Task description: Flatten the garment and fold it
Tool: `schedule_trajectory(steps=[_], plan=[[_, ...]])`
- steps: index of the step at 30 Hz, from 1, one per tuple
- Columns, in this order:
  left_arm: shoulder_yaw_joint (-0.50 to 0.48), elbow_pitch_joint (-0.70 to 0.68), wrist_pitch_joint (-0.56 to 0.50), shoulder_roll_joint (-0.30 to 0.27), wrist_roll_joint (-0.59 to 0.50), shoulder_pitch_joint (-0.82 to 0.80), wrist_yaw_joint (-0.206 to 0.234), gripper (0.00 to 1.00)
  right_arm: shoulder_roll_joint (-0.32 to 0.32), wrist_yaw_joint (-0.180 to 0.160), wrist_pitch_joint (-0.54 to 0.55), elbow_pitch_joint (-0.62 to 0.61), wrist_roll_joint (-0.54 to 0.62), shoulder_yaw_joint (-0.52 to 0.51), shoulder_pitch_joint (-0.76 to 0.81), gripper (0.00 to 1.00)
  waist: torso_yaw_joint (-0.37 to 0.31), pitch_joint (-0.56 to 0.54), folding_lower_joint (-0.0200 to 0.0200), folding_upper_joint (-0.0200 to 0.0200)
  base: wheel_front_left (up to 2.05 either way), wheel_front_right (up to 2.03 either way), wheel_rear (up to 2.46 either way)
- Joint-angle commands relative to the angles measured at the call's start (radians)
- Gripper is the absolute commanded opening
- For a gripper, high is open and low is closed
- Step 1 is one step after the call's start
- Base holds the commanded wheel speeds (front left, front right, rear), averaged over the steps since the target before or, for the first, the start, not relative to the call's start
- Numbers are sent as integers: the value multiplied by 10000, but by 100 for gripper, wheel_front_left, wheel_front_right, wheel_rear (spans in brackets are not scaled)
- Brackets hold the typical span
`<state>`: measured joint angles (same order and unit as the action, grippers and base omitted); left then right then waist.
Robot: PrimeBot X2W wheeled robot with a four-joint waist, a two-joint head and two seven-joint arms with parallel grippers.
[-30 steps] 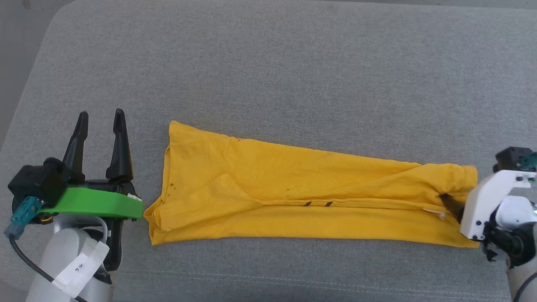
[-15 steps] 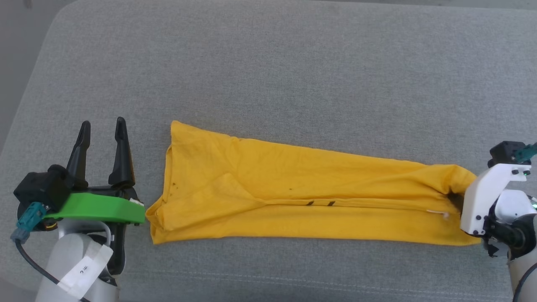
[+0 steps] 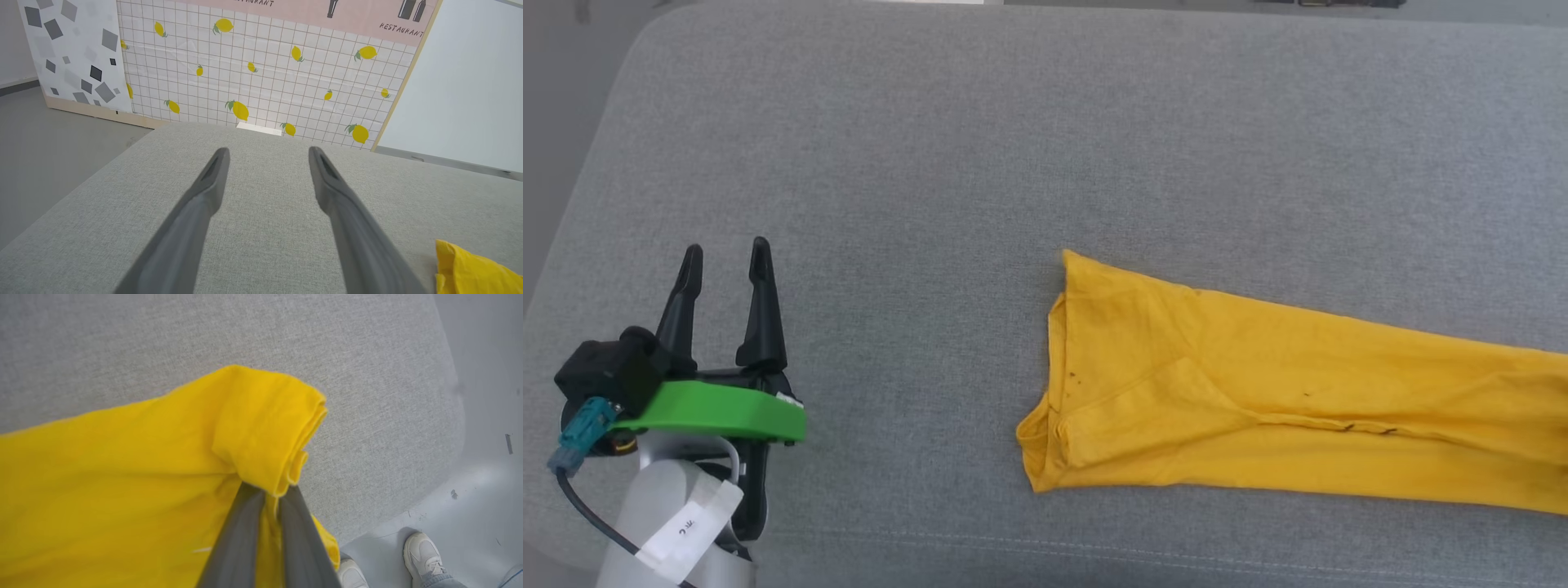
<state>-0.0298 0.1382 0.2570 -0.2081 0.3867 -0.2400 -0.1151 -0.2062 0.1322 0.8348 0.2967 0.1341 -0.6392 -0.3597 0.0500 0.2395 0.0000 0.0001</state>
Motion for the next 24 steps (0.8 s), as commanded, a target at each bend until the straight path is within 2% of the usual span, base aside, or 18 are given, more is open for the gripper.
schedule_trajectory(steps=[1, 3, 7, 12, 15, 19, 24], plan=[[-53, 46, 47, 91, -175, 157, -71, 100, 342, -15, 221, -299, 382, -66, -260, 0, -33, -109, 0, -1, 0, 0, 0], [-120, 88, 47, 146, -174, 242, -80, 100, 510, -15, 543, -614, 705, 217, -203, 0, -69, -227, 0, -1, 0, 0, 0], [-257, 173, 47, 269, -196, 450, -91, 100, 246, -15, 1706, -1207, 507, 1845, 246, 0, -161, -514, 0, -1, 0, 0, 0], [-407, 234, 47, 440, -268, 796, -95, 100, -387, -15, 3315, -2489, -1305, 3781, 911, 0, -302, -894, 0, -1, 0, 0, 0], [-469, 223, 47, 538, -300, 927, -90, 100, -402, -15, 3859, -3311, -2472, 4569, 1018, 0, -338, -996, 0, -1, 0, 0, 0], [-507, 224, 47, 611, -321, 964, -97, 100, -43, -15, 3834, -3945, -3460, 5602, 809, 0, -323, -1036, 0, -1, 0, 0, 0], [-476, 265, 47, 666, -313, 950, -112, 100, 864, -15, 3336, -3569, -4073, 6814, 348, 0, -148, -1020, 0, -1, 0, 0, 0]])
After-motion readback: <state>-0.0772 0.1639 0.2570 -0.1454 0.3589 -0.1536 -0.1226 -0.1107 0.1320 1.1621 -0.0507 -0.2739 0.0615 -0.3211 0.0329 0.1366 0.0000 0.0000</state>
